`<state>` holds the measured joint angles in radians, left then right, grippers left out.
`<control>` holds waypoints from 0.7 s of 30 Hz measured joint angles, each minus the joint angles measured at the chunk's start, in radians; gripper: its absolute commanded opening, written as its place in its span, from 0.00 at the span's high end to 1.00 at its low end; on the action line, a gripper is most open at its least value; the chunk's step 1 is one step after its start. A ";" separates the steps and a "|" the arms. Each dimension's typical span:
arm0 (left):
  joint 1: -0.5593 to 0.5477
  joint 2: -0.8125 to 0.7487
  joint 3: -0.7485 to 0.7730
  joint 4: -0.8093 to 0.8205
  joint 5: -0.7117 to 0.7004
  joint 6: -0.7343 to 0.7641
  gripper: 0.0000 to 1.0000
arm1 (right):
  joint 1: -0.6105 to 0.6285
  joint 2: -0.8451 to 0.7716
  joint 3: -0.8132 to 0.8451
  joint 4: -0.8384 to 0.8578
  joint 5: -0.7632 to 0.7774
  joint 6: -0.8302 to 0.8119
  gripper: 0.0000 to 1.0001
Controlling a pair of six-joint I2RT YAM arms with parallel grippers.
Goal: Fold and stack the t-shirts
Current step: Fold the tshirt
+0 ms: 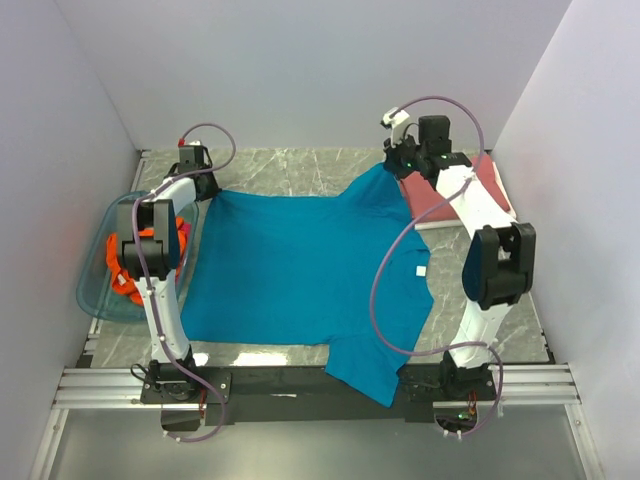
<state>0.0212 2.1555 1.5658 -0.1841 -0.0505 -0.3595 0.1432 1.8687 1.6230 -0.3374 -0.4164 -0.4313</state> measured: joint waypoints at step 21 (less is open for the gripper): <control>0.002 -0.095 -0.163 0.132 0.036 0.011 1.00 | 0.000 -0.245 -0.295 0.076 -0.076 0.019 1.00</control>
<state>0.0231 2.0605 1.4029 -0.0525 -0.0143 -0.3481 0.1432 1.6241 1.3277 -0.2619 -0.4919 -0.4122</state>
